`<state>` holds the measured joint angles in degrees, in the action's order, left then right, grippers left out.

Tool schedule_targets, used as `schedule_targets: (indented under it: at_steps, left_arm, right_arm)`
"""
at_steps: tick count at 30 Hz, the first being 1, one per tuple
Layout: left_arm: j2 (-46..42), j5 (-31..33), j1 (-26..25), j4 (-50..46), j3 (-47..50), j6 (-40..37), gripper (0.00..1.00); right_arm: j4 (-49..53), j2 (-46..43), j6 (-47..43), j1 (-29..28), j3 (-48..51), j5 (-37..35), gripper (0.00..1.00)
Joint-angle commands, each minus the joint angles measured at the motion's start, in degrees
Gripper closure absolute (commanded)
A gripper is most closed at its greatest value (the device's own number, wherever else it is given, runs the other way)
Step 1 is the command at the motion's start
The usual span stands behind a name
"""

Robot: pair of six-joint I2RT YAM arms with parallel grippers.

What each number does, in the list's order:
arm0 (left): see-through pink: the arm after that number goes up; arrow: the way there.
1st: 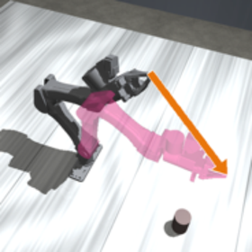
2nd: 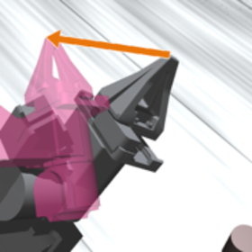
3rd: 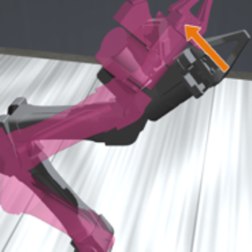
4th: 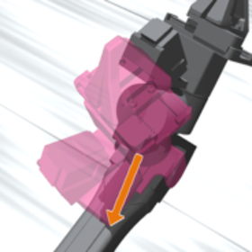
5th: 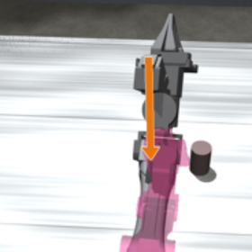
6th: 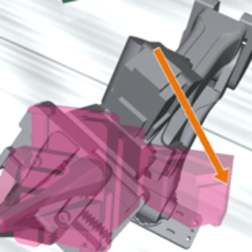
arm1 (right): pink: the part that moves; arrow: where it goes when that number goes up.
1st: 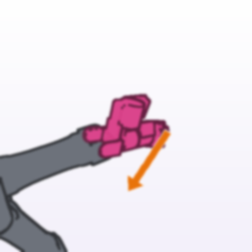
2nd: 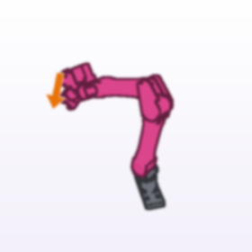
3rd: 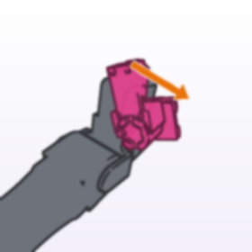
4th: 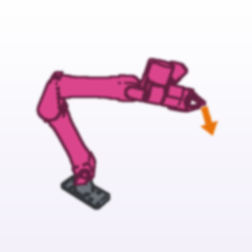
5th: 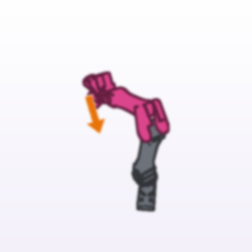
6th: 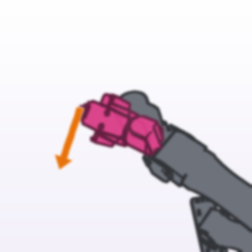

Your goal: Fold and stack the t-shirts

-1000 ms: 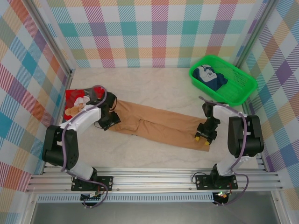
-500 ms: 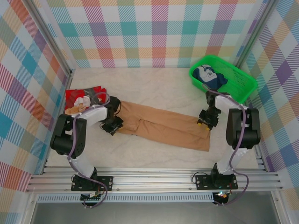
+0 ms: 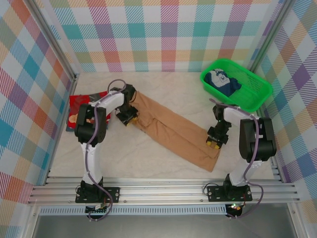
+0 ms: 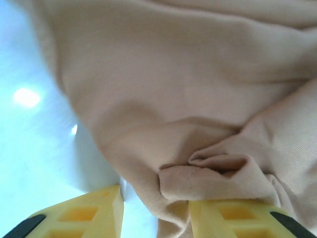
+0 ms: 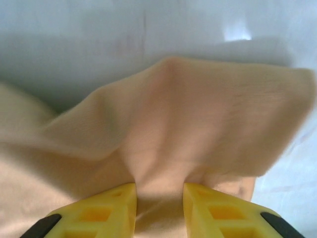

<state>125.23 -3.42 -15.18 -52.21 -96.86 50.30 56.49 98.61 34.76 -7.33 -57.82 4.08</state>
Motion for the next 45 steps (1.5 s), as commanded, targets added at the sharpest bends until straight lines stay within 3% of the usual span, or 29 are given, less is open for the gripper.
schedule_targets:
  at_steps: [1, 4, 10, 12, 15, 17, 19, 23, 27, 29, 33, 40, 45]
  left_arm:
    - [10.63, -2.0, 0.85, 12.63, -13.22, -2.86, 0.6]
    - [17.62, -3.45, 1.03, 10.94, -25.16, -2.3, 0.58]
    - [33.27, -13.62, 1.67, 12.16, -52.3, -0.27, 0.57]
    - [36.19, -13.55, 2.04, 9.13, -59.47, -0.55, 0.57]
    - [33.17, -11.52, 2.13, 5.96, -59.62, -3.83, 0.56]
    - [28.45, -8.23, 1.94, 1.86, -56.34, -6.21, 0.55]
    - [20.88, -5.73, 1.69, 1.26, -46.53, -6.1, 0.55]
    - [1.31, -7.7, -1.69, 13.96, -15.76, -0.67, 0.59]
    - [-10.37, -10.21, -9.32, 20.92, 5.51, 6.63, 0.6]
    - [-13.54, -9.88, -12.3, 24.86, 12.67, 10.78, 0.6]
    - [-13.73, -10.2, -15.11, 29.12, 19.52, 15.58, 0.61]
    - [-7.34, -7.5, -14.99, 24.32, 15.89, 10.45, 0.63]
    - [-4.64, -3.13, -12.1, 22.67, 14.62, 8.14, 0.64]
  right_arm:
    - [1.08, -2.17, 5.2, -3.76, 2.12, 7.56, 0.69]
    - [-1.21, -0.86, 8.94, -10.06, 2.79, 10.92, 0.69]
    - [-7.73, 4.1, 16.29, -23.95, -2.67, 18.1, 0.66]
    - [-7.18, 5.63, 15.99, -25.08, -5.79, 17.85, 0.65]
    - [-4.78, 5.49, 13.96, -24.44, -9.97, 16.45, 0.64]
    - [-1.73, 3.67, 11.42, -23.34, -12.5, 13.66, 0.63]
    - [1.12, 1.3, 8.86, -21.62, -13.8, 10.93, 0.61]
    - [1.69, -5.74, 4.65, -14.46, -9.59, 8.84, 0.59]
    - [-1.62, -8.69, -2.01, -6.76, -1.75, 10.47, 0.59]
    - [-3.19, -8.06, -5.65, -6.61, -0.45, 11.25, 0.61]
    - [-5.3, -5.09, -8.27, -7.7, 0.78, 11.19, 0.62]
    - [-7.15, 0.48, -6.46, -12.57, 1.99, 10.15, 0.64]
    - [-9.35, 4.13, -2.72, -17.11, 3.18, 12.01, 0.68]
